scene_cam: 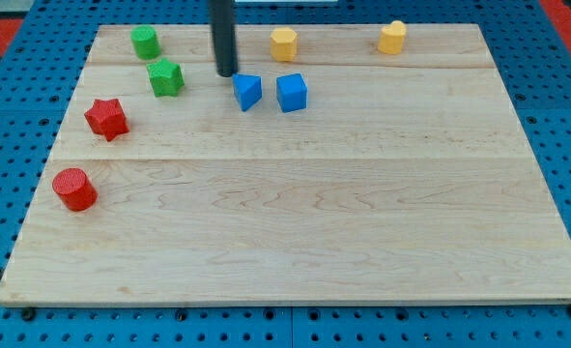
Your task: Push the green star into the red star
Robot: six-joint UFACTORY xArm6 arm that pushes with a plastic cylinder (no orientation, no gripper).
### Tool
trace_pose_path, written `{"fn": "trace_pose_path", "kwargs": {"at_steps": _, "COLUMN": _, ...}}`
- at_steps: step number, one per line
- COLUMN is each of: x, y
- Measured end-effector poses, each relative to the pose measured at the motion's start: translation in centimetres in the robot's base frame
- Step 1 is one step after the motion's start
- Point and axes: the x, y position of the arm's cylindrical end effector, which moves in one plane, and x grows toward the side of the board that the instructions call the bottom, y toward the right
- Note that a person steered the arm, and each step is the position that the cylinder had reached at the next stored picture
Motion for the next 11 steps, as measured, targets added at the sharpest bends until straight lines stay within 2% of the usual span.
{"fn": "trace_pose_path", "kwargs": {"at_steps": 2, "x": 0.6, "y": -8.3}}
{"fn": "trace_pose_path", "kwargs": {"at_steps": 4, "x": 4.7, "y": -13.2}}
{"fn": "trace_pose_path", "kwargs": {"at_steps": 6, "x": 5.8, "y": -13.4}}
{"fn": "trace_pose_path", "kwargs": {"at_steps": 8, "x": 3.4, "y": -13.6}}
{"fn": "trace_pose_path", "kwargs": {"at_steps": 9, "x": 3.0, "y": -16.2}}
{"fn": "trace_pose_path", "kwargs": {"at_steps": 10, "x": 4.4, "y": -18.9}}
{"fn": "trace_pose_path", "kwargs": {"at_steps": 11, "x": 7.9, "y": -18.8}}
